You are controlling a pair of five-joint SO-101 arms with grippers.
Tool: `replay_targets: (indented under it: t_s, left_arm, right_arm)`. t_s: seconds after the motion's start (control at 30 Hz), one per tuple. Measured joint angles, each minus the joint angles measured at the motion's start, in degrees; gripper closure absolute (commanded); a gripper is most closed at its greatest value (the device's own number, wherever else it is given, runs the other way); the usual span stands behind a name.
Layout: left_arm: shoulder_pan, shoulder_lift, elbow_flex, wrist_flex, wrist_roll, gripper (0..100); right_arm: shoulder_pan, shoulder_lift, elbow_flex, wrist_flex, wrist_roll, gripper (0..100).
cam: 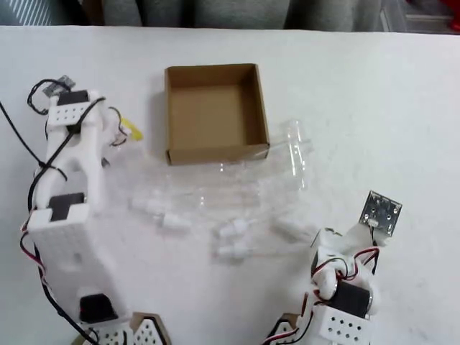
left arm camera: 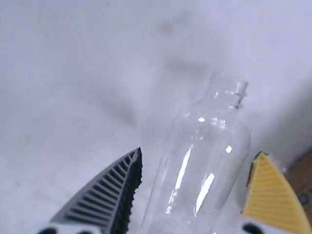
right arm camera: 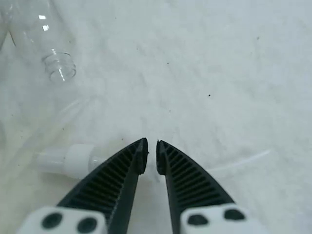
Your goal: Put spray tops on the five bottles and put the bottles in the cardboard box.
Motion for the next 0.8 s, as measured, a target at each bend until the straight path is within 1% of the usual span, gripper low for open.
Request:
replay_targets:
  t_s: [0.2,0.37,0.43,0.47,0.53,0.57,0.63,0.7,0.8]
  left_arm:
    - [0.0,9.6,-9.8,2.4,0.0,66]
    - [0.1,15.1,-16.8,6.4,0.0,66]
    - [0.1,16.5,-19.1,7.8,-0.2,73]
    - [0.1,17.1,-20.1,8.4,-0.7,78]
    - [0.3,17.9,-21.5,9.3,-3.1,94]
    - [0.5,18.1,-22.0,9.4,-4.6,100]
    - [1.4,18.1,-22.7,9.1,-7.6,94]
    - [2.0,18.1,-22.9,9.0,-9.7,99]
    - [2.5,18.1,-22.9,9.0,-10.7,98]
  right_arm:
    - [0.0,0.0,0.0,0.0,0.0,98.1]
    - [0.0,0.0,0.0,0.0,0.0,98.1]
    - [0.0,0.0,0.0,0.0,0.0,98.1]
    - [0.0,0.0,0.0,0.0,0.0,98.1]
    - [0.0,0.0,0.0,0.0,0.0,98.1]
    - [0.0,0.0,0.0,0.0,0.0,98.1]
    - [0.0,0.0,0.0,0.0,0.0,98.1]
    - [0.0,0.0,0.0,0.0,0.0,98.1]
    - [0.0,0.0,0.0,0.0,0.0,98.1]
